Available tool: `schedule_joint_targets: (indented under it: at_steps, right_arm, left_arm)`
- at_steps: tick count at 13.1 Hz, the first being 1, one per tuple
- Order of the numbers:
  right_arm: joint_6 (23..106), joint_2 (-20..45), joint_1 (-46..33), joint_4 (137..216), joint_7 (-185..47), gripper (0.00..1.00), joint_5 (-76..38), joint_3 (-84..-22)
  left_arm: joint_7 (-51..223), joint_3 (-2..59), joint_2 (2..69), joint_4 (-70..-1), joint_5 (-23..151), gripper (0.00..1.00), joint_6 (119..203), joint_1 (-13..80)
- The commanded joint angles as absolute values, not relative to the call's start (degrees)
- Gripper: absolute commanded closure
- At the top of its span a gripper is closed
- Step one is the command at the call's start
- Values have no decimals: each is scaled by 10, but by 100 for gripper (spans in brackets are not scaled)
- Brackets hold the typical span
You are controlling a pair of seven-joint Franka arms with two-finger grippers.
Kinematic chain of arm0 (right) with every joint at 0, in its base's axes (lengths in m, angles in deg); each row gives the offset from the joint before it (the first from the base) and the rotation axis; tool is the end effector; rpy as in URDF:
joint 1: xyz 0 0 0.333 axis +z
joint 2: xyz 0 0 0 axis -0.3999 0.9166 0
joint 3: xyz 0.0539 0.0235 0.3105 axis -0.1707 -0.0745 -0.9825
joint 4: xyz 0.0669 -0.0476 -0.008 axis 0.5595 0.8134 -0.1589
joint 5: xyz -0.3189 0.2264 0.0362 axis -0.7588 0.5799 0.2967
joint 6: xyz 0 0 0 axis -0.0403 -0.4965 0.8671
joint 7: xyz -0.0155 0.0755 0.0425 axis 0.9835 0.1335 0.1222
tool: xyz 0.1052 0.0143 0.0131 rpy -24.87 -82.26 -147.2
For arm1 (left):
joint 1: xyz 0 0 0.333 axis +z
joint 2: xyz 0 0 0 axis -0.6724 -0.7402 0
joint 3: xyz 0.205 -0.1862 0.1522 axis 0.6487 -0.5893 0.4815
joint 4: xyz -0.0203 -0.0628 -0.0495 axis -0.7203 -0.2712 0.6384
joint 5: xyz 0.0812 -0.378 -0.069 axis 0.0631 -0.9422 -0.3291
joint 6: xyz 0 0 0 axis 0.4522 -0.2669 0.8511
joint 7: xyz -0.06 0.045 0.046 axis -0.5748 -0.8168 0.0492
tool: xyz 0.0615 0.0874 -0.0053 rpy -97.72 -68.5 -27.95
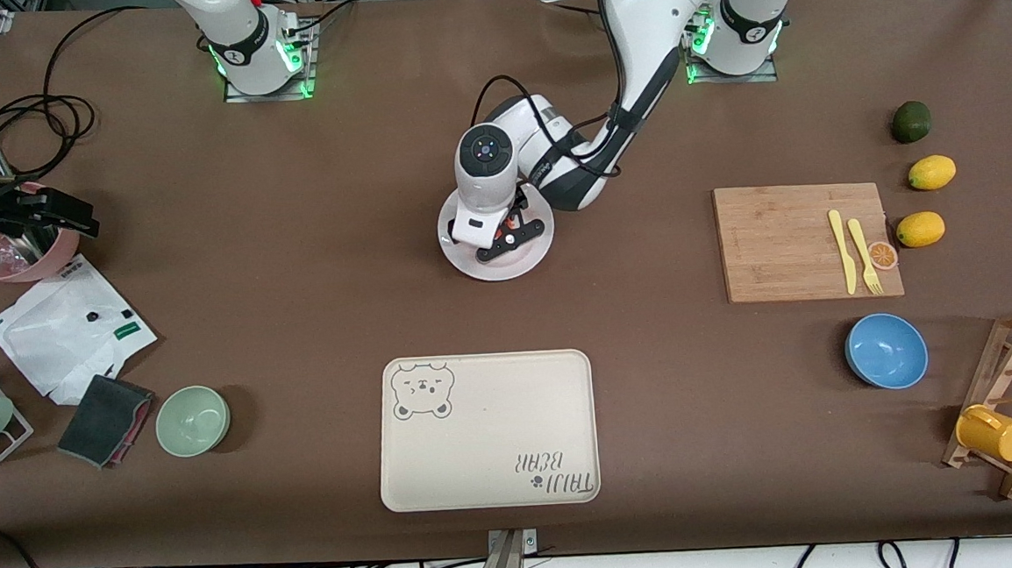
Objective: Place orange and plate with both arms
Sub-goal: 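Place the orange on the plate with the left gripper while the right gripper approaches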
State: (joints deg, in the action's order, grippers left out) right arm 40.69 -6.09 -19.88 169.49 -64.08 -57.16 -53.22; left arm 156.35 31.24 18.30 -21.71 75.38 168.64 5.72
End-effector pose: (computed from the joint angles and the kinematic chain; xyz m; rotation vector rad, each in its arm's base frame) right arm 0.5772 -0.0173 0.5701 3.1061 -0.0438 -0.1229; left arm 0.4615 -0.5382 0.2341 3.0224 0.7243 -0.2471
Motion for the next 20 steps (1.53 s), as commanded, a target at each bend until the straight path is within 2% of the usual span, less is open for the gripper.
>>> schedule_joint_targets:
  at_steps: [1,5,10,13,16,20]
  right_arm:
    - [402,-59,-195,1704,-649,0,-569,-537]
    - [388,-2,-177,1705,-727,0,-565,-564]
    - [429,88,-136,1718,-637,0,-438,-570]
    - [550,63,-133,1845,-613,0,-321,-571]
    - [692,8,-133,1990,-611,0,-276,-614]
    - [829,8,-134,2076,-622,0,-124,-693]
  left_arm:
    - [1566,317,249,-223,755,0,1595,78]
    - [1449,317,315,-222,755,0,1474,144]
    - [1186,318,375,-222,755,0,1359,301]
    - [1089,320,387,-230,756,0,1352,376]
    - [988,318,415,-227,764,0,1352,429]
    - [815,336,478,-238,762,0,1354,467]
